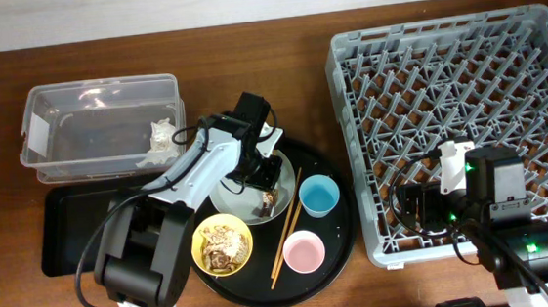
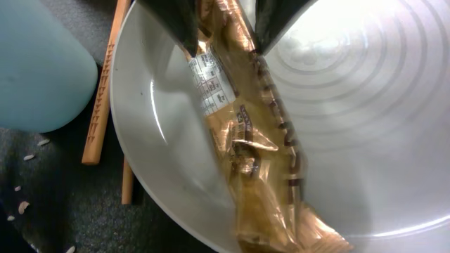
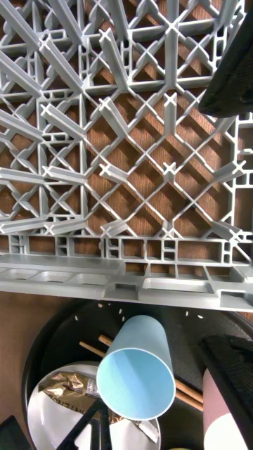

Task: Sort waste into correct bins and load items into the dishwasher rack

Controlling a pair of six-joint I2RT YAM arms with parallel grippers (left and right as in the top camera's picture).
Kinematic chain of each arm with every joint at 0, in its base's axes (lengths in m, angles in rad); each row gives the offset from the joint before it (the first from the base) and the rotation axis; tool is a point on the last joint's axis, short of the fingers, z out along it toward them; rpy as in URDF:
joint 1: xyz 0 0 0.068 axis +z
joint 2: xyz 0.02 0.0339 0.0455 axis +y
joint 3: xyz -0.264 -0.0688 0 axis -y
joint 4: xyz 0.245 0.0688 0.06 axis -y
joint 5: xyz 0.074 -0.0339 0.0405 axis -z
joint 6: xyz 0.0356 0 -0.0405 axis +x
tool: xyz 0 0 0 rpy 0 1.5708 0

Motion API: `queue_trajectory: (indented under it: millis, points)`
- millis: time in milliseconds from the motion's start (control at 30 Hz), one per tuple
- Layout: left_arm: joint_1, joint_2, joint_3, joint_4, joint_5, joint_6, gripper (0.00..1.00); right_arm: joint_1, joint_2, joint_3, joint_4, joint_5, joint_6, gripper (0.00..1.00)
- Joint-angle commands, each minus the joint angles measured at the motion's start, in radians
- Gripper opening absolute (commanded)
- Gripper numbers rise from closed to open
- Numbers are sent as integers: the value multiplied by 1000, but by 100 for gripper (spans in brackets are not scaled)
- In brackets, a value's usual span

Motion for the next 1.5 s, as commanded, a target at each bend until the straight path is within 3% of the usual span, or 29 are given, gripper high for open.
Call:
queue_trajectory:
  millis: [0,167,267,400,633,800,933,967,1000,1133,1300,1467]
  points:
    - [-7,8,-2,-3,-3,-5,19,-6,-3,21,0,-5,11,99]
    - [-14,19,-2,-3,-3,-5,19,-6,-3,21,0,-5,11,99]
    - [-18,21,-2,0,-14,-5,0,-6,-3,21,0,-5,11,99]
    - [-4,-30,1,-8,-111,-5,0,-6,-3,21,0,-5,11,99]
    - [254,-394,1,85,-226,-5,0,-6,-3,21,0,-5,11,99]
    - [520,-370,1,212,-225,-9,1,-6,-3,21,0,-5,11,99]
    - [608,-265,1,236,-224,-9,1,-6,-3,21,0,-5,11,99]
    - [617,-239,1,242,-224,-9,2,-6,-3,21,0,-5,11,99]
    - [627,-214,1,255,-225,-9,9,-6,-3,21,0,-5,11,99]
    - [631,-238,13,274,-214,-8,47,-6,-3,21,0,-5,11,99]
    - [597,-436,14,199,-43,-8,55,-6,-3,21,0,-5,11,99]
    - [414,-481,11,-125,-40,-8,56,-6,-3,21,-1,-5,11,99]
